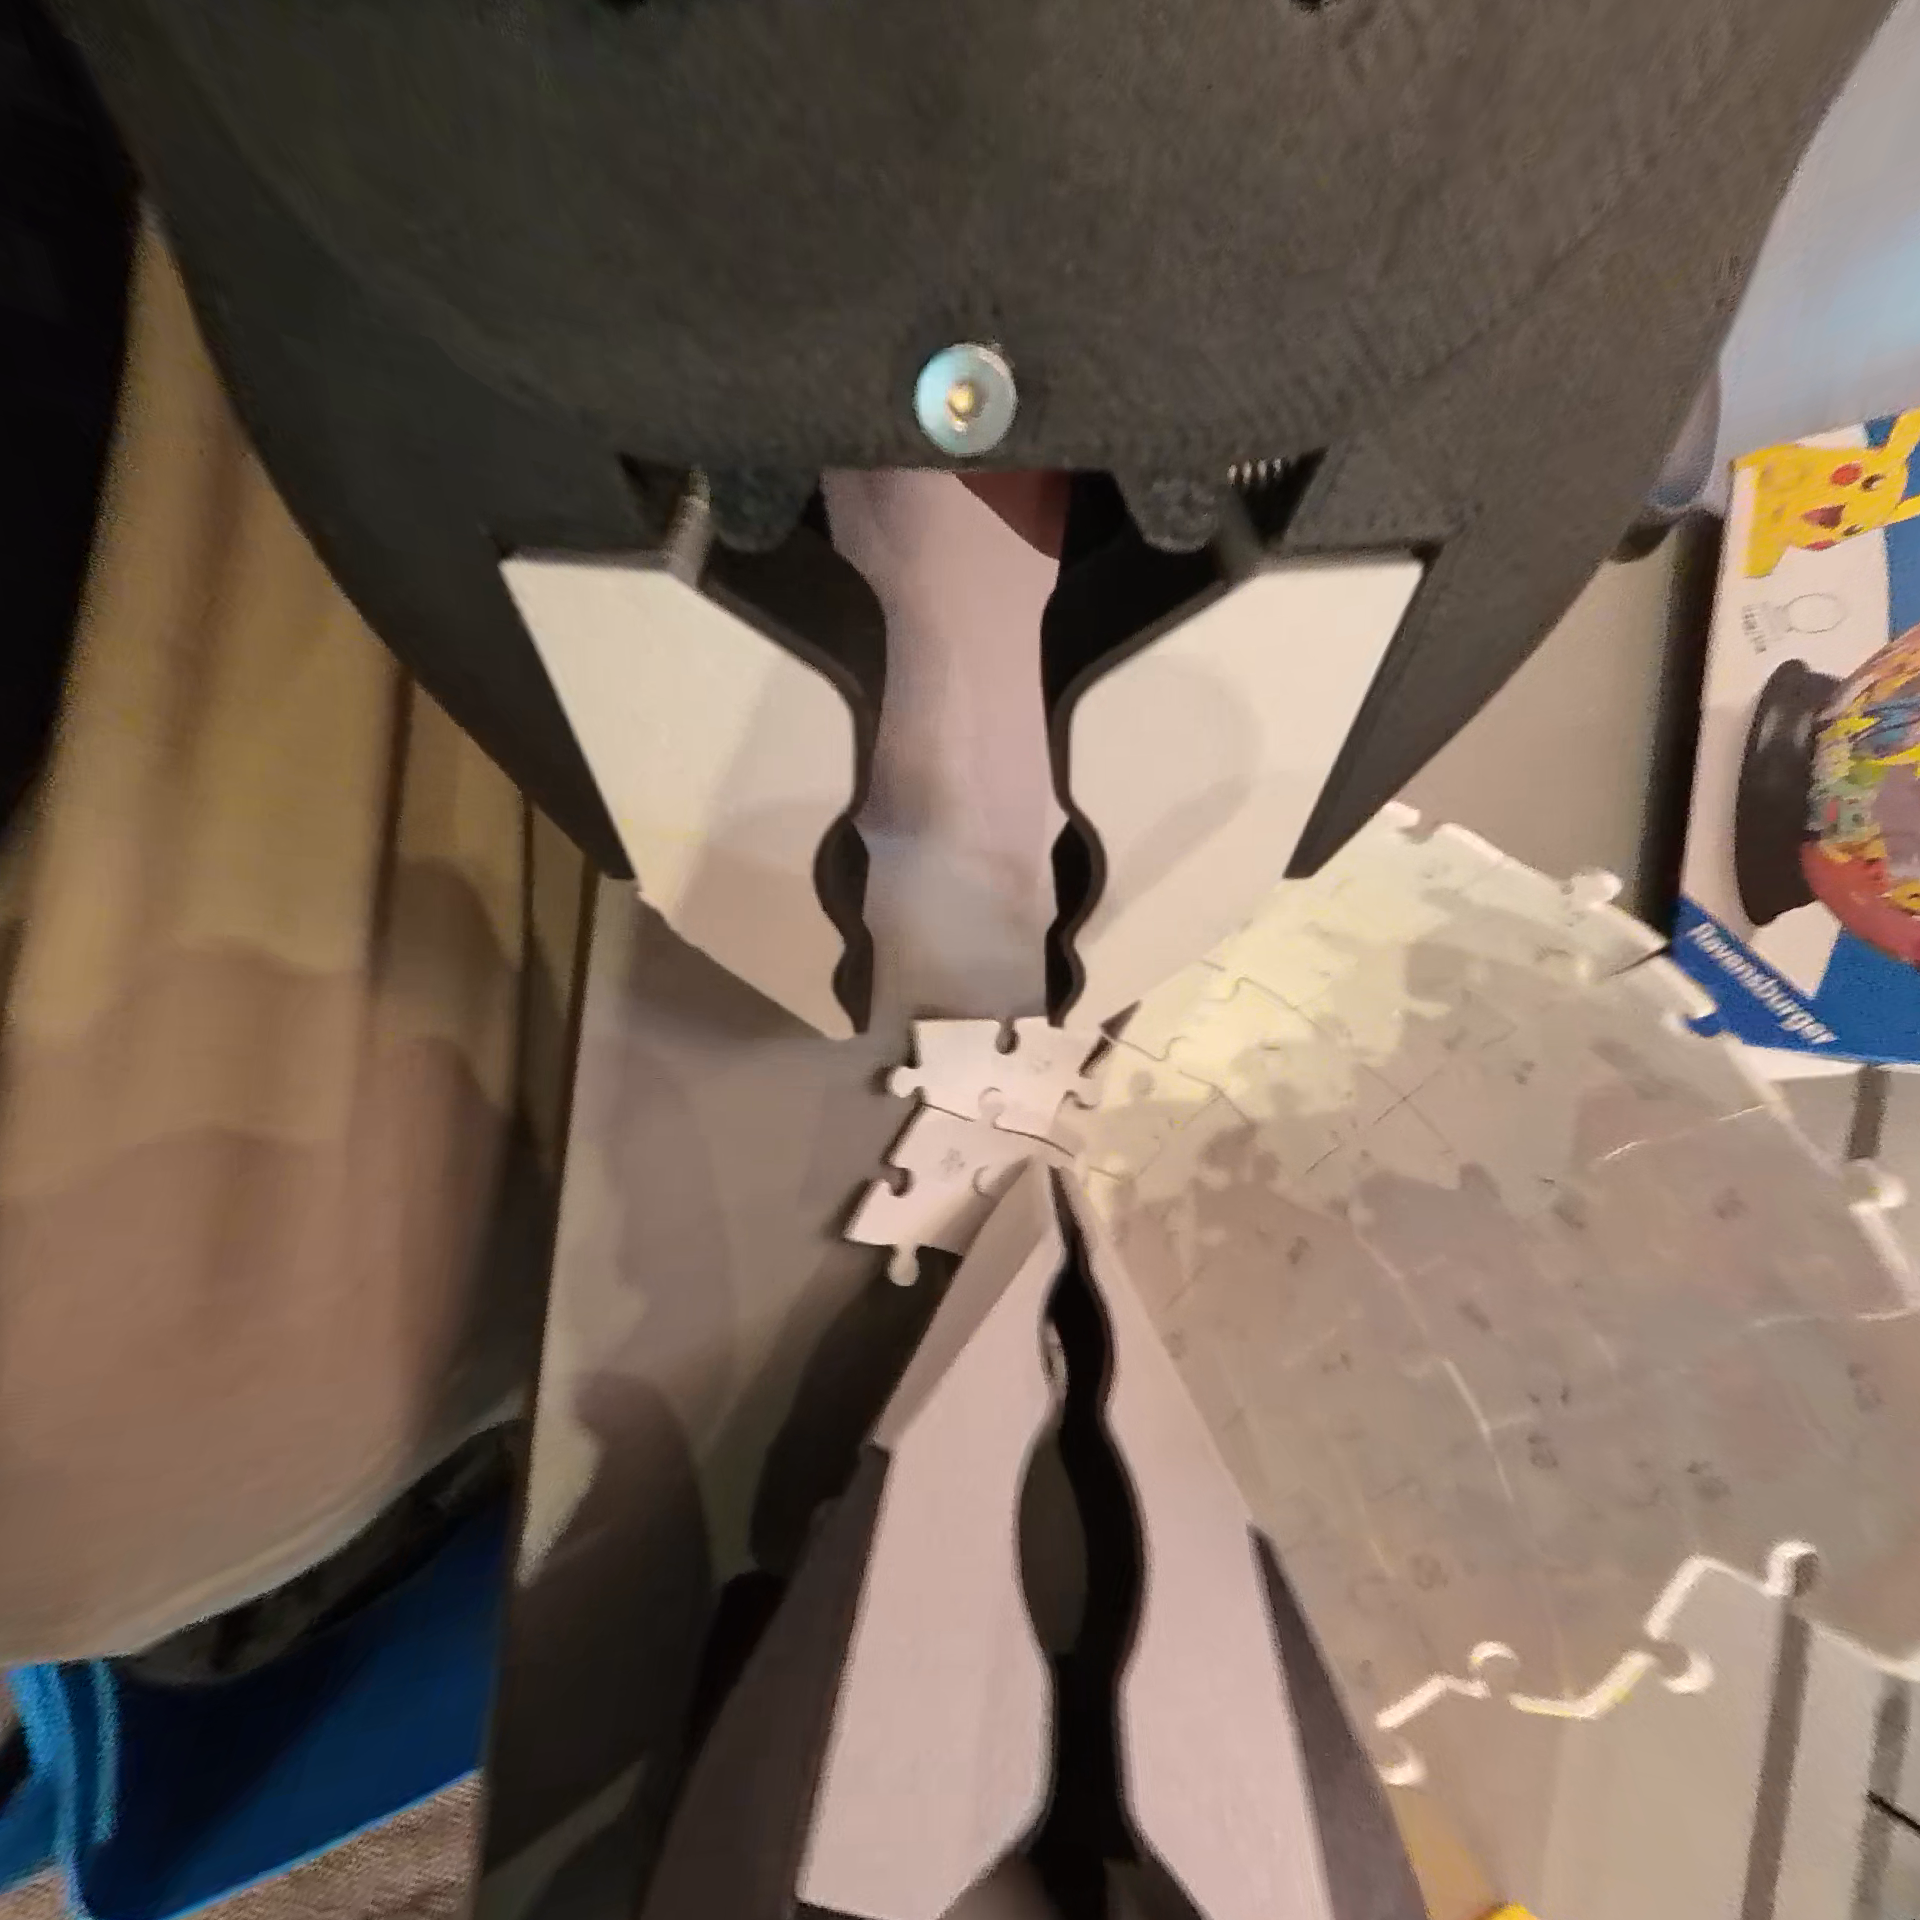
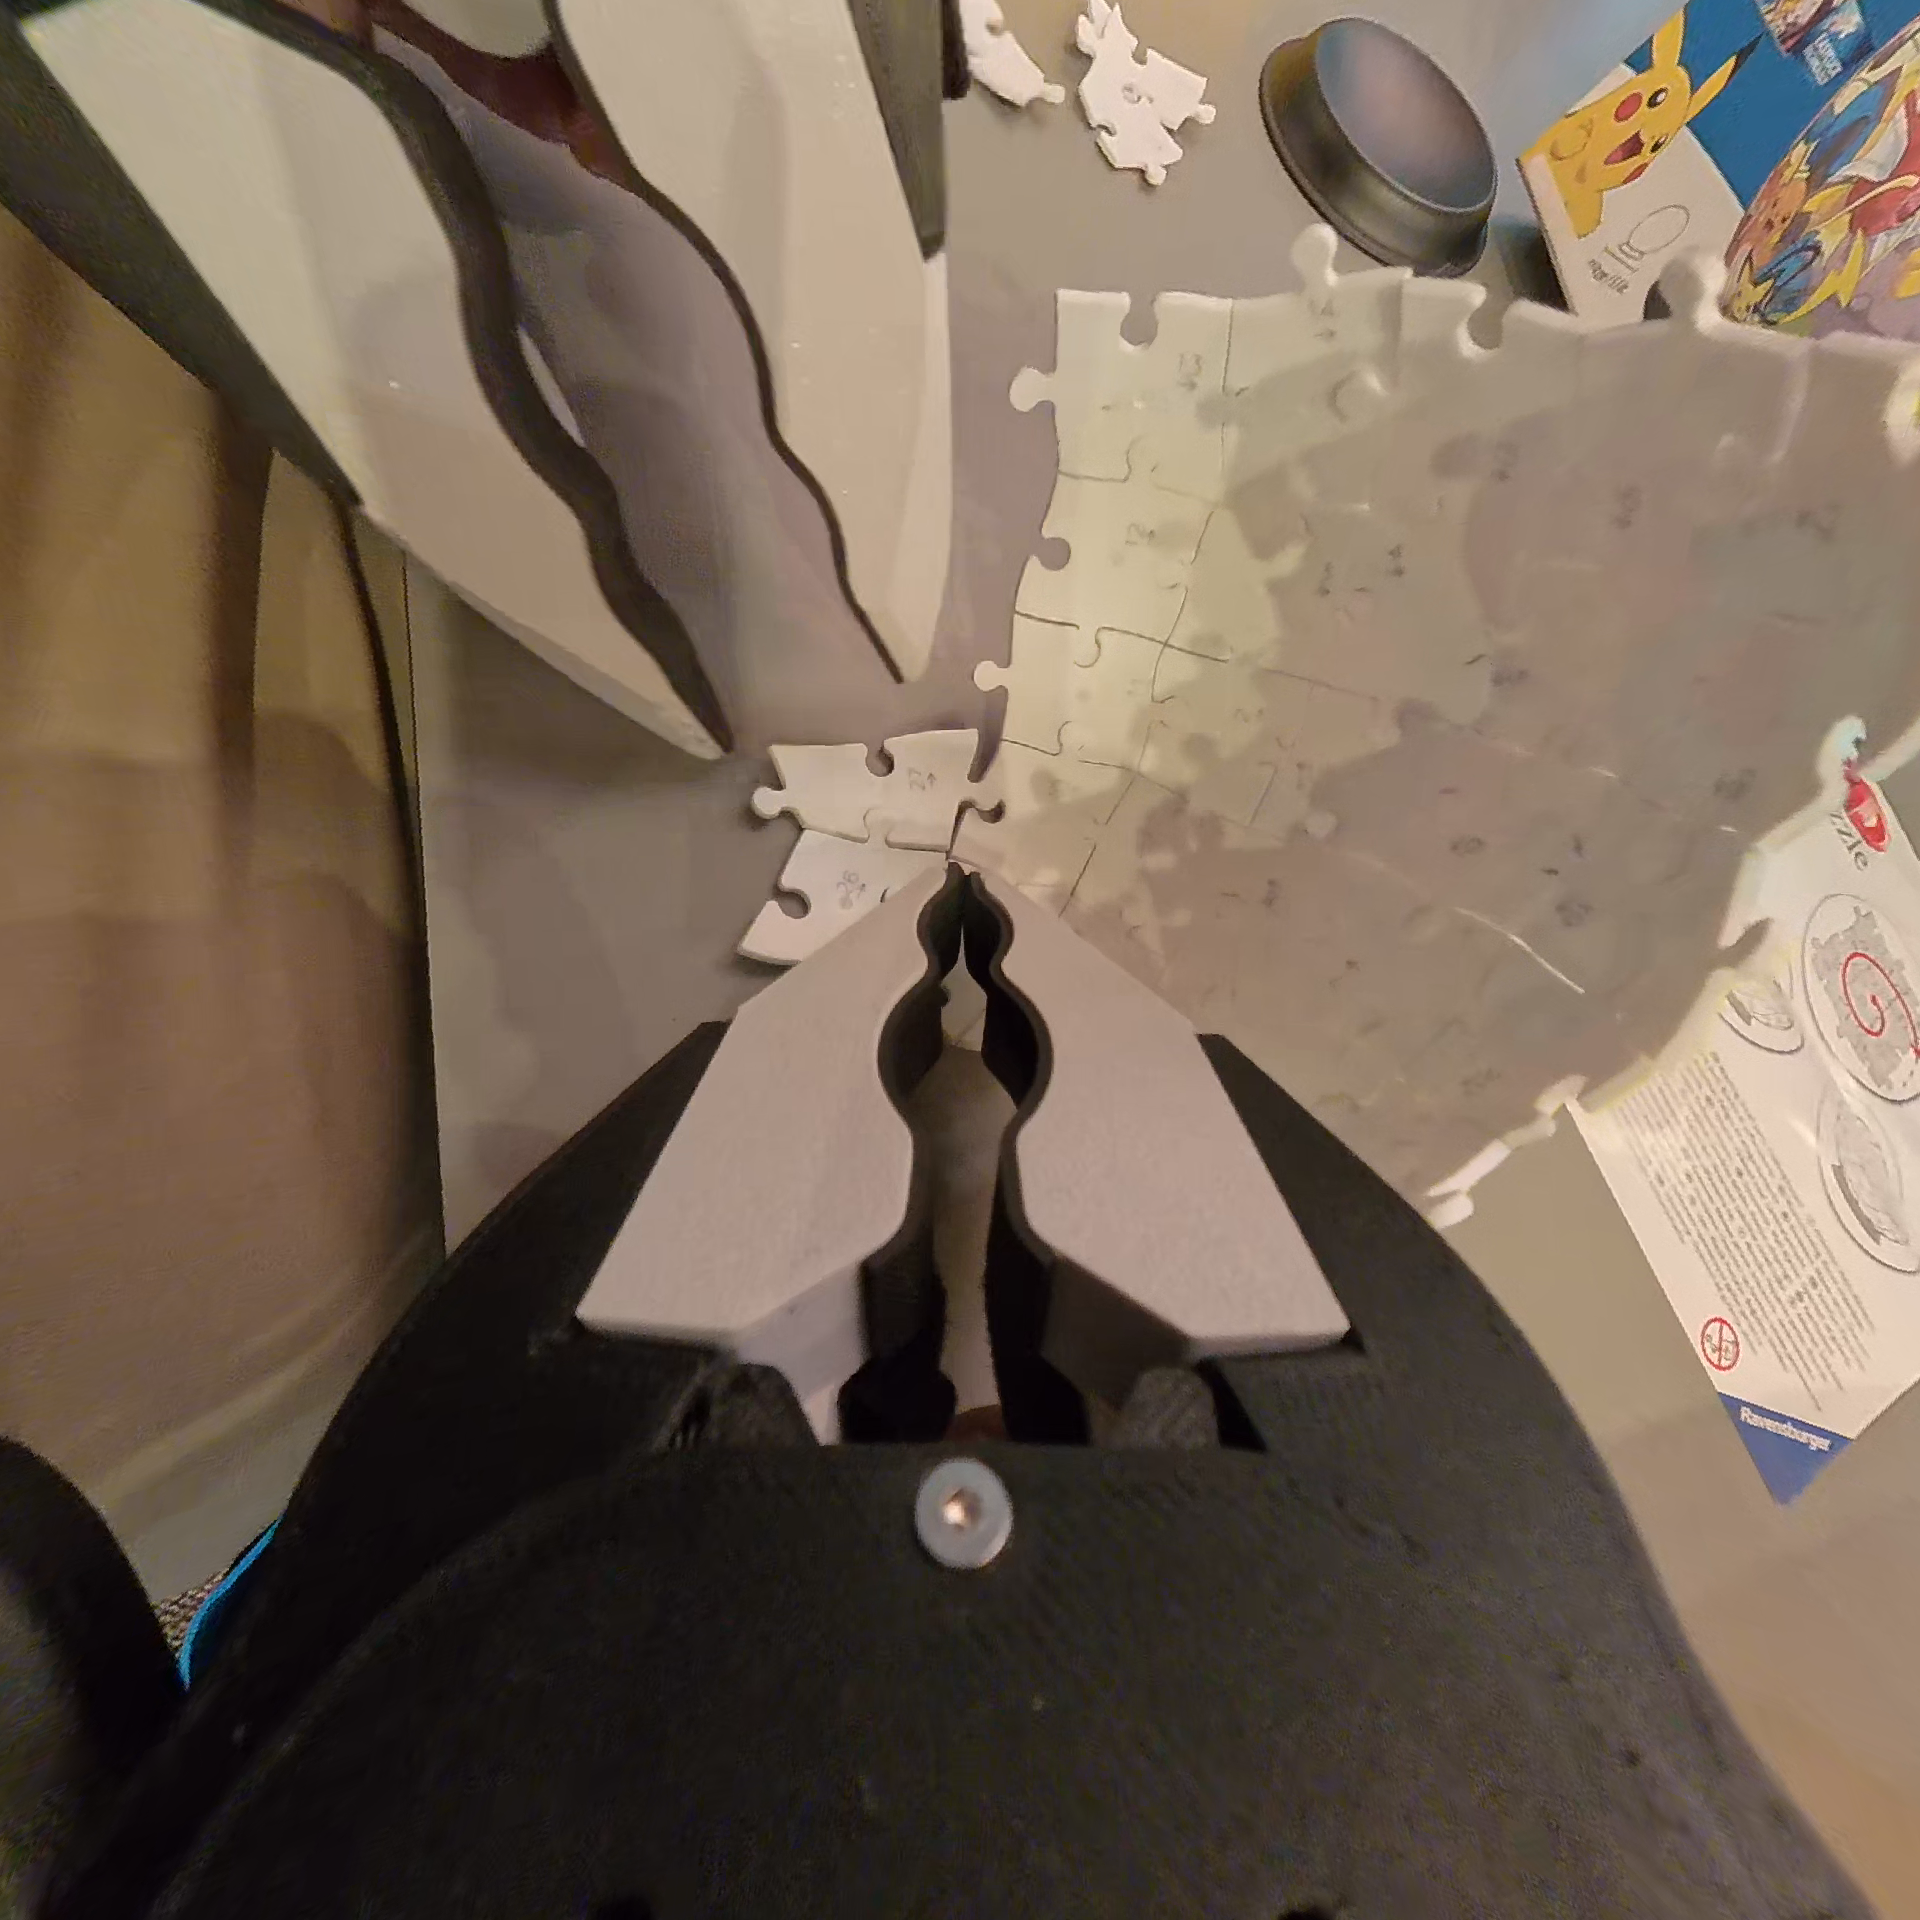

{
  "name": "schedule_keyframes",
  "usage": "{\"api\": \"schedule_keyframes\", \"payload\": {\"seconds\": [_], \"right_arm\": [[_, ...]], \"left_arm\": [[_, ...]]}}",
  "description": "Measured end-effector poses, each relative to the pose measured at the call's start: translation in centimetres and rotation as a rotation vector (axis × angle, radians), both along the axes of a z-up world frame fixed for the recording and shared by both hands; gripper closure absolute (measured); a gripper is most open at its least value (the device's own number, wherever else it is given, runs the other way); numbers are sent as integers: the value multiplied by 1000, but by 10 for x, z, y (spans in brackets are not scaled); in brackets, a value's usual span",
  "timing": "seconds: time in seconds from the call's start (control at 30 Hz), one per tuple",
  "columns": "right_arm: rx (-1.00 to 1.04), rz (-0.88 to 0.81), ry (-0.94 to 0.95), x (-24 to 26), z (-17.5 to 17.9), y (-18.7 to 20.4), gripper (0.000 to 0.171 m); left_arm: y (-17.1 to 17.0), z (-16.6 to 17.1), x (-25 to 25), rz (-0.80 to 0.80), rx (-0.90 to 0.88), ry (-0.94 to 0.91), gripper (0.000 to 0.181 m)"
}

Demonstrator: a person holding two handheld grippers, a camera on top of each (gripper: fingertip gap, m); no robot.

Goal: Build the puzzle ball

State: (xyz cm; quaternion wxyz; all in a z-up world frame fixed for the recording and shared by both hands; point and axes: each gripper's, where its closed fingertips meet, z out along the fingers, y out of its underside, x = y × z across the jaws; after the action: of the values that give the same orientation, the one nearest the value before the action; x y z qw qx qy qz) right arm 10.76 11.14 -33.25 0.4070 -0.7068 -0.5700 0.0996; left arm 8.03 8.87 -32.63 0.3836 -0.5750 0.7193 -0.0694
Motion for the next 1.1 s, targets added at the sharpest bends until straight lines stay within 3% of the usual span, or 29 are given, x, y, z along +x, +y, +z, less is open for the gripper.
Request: {"api": "schedule_keyframes", "payload": {"seconds": [0.5, 1.1], "right_arm": [[-3, -2, 3, 1, 0, 1, 171], [4, -20, 0, 3, 1, 2, 171]], "left_arm": [[9, 3, 5, -70, 234, 7, 162], [14, 11, 8, -38, 293, -55, 165]]}}
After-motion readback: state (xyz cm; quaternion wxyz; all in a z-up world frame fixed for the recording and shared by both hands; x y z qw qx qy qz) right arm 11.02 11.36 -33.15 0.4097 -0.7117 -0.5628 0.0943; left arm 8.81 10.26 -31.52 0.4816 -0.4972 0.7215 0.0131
